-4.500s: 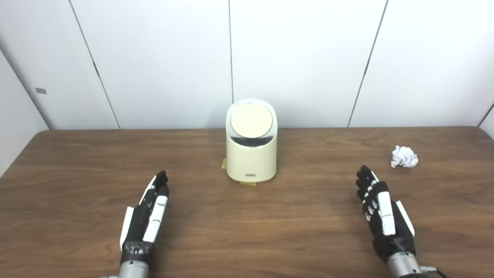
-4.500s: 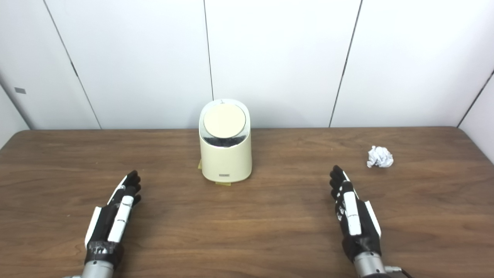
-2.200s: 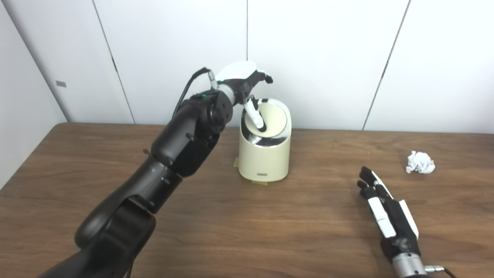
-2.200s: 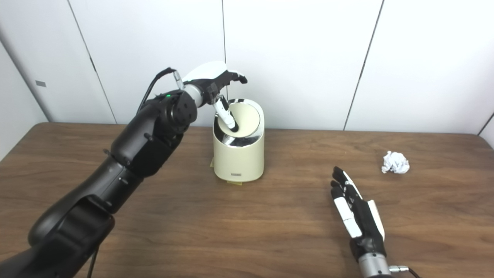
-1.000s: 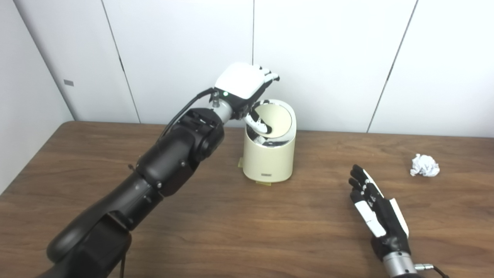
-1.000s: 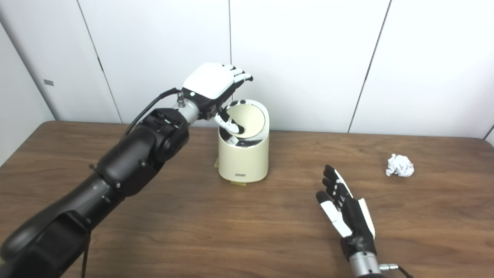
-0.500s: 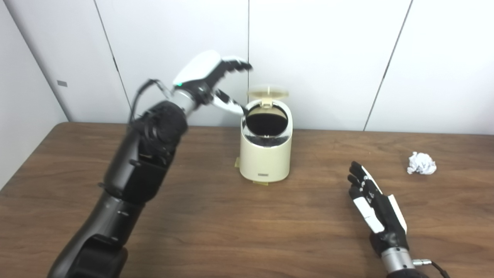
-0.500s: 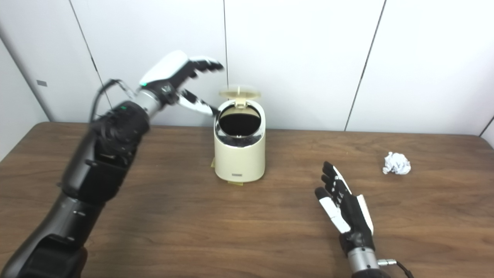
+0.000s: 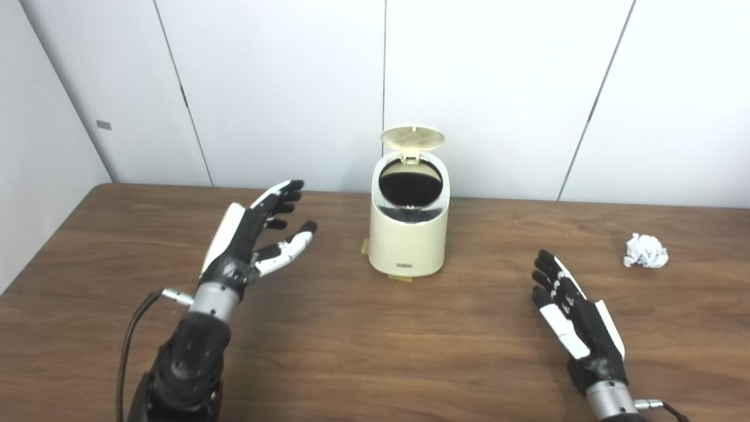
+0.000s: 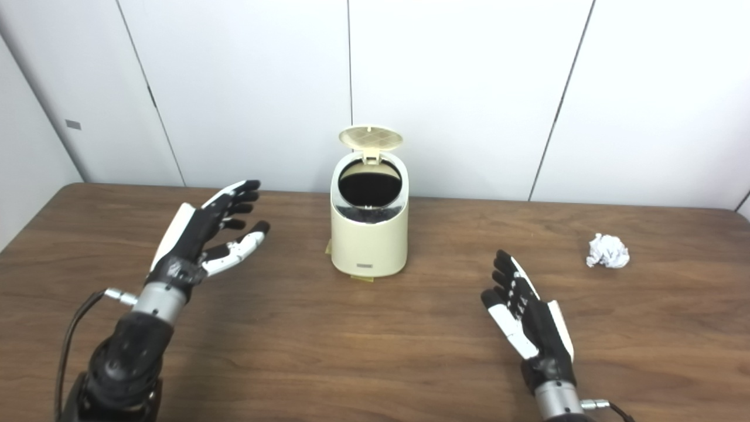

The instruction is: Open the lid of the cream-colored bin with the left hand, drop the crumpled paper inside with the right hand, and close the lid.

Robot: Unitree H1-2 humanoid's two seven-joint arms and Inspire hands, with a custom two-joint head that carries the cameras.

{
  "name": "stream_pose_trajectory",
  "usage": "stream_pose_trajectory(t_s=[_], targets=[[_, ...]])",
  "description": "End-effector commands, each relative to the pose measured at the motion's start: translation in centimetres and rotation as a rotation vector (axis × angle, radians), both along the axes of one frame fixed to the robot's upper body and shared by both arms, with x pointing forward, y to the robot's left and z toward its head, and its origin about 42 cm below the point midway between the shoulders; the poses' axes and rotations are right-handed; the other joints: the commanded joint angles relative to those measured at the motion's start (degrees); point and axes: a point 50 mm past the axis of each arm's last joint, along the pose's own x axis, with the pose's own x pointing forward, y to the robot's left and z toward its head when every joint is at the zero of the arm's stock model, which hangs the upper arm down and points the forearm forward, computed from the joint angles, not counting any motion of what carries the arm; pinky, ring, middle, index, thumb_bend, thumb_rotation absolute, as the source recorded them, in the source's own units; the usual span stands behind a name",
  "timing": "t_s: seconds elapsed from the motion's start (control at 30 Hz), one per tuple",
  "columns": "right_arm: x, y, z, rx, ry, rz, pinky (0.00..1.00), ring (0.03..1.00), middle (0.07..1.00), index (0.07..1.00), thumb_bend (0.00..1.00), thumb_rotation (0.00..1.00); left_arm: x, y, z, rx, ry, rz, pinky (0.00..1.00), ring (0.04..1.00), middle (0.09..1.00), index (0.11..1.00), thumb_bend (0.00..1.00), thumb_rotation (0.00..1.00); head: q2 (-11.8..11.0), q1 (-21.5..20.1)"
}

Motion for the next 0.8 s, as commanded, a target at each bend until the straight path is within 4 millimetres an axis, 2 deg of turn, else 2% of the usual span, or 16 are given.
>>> stream_pose_trajectory(t_s=[0.0,0.07,0.13,0.2,0.23,0.3,0.33,0.4,0.47,0.5,0.63,0.7,0.77], targets=[[1.5,-1.0,3.1,-0.046,-0.12,-0.015,0.87,0.898,0.911,0.906,0.77,0.57,-0.7,-0.5,0.6,-0.04,-0.053,-0.012,0.79,0.852,0.87,0.911,0.35,0.46,0.0,-0.2],[2.2,-1.7,3.7,-0.052,-0.138,-0.029,0.87,0.888,0.903,0.905,0.78,0.5,-1.6,-0.5,-0.3,-0.076,-0.009,0.001,0.79,0.856,0.873,0.914,0.38,0.51,-0.1,-1.2],[2.8,-2.5,4.4,-0.046,-0.148,-0.041,0.84,0.895,0.916,0.908,0.79,0.39,-2.4,-0.2,-1.3,-0.117,0.032,0.016,0.79,0.853,0.876,0.919,0.45,0.46,-0.2,-1.7],[3.4,-3.6,5.1,-0.067,-0.157,-0.061,0.83,0.899,0.922,0.907,0.82,0.33,-3.0,0.1,-2.4,-0.159,0.06,0.039,0.81,0.859,0.877,0.916,0.49,0.46,0.0,-2.3],[3.6,-4.1,5.4,-0.091,-0.16,-0.07,0.82,0.897,0.919,0.904,0.85,0.31,-3.2,0.2,-2.8,-0.175,0.068,0.048,0.83,0.867,0.877,0.912,0.5,0.51,0.0,-2.9],[4.0,-5.5,6.3,-0.18,-0.166,-0.098,0.83,0.894,0.914,0.903,0.87,0.3,-3.8,0.5,-3.7,-0.21,0.083,0.058,0.86,0.883,0.886,0.918,0.5,0.57,0.0,-3.4],[4.2,-6.1,6.8,-0.215,-0.168,-0.111,0.84,0.888,0.908,0.902,0.88,0.26,-4.0,0.7,-4.0,-0.23,0.088,0.057,0.89,0.902,0.911,0.936,0.47,0.64,0.2,-4.7],[4.5,-7.5,8.2,-0.251,-0.177,-0.134,0.84,0.886,0.907,0.902,0.88,0.22,-4.3,1.2,-4.6,-0.265,0.103,0.061,0.92,0.922,0.931,0.946,0.47,0.65,0.3,-6.6],[4.7,-8.4,10.0,-0.304,-0.207,-0.151,0.82,0.871,0.902,0.9,0.88,0.16,-4.4,1.9,-5.0,-0.261,0.107,0.066,0.9,0.925,0.937,0.95,0.48,0.65,0.5,-9.4],[4.7,-8.5,10.6,-0.321,-0.215,-0.155,0.8,0.864,0.897,0.896,0.88,0.16,-4.4,2.1,-5.1,-0.256,0.107,0.067,0.9,0.926,0.939,0.952,0.48,0.65,0.5,-10.1],[4.2,-9.1,15.0,-0.468,-0.22,-0.233,0.76,0.841,0.877,0.873,0.89,0.16,-4.2,3.0,-4.9,-0.281,0.12,0.067,0.91,0.929,0.942,0.962,0.44,0.63,0.7,-15.7],[4.1,-9.0,16.4,-0.488,-0.179,-0.282,0.73,0.83,0.867,0.857,0.88,0.09,-4.1,3.4,-4.8,-0.307,0.136,0.073,0.98,0.964,0.961,0.975,0.41,0.6,0.8,-17.9],[4.4,-9.3,17.2,-0.594,-0.163,-0.331,0.68,0.809,0.845,0.837,0.88,0.09,-3.9,3.8,-4.7,-0.316,0.149,0.06,1.0,0.98,0.978,0.991,0.4,0.59,0.7,-20.1]])
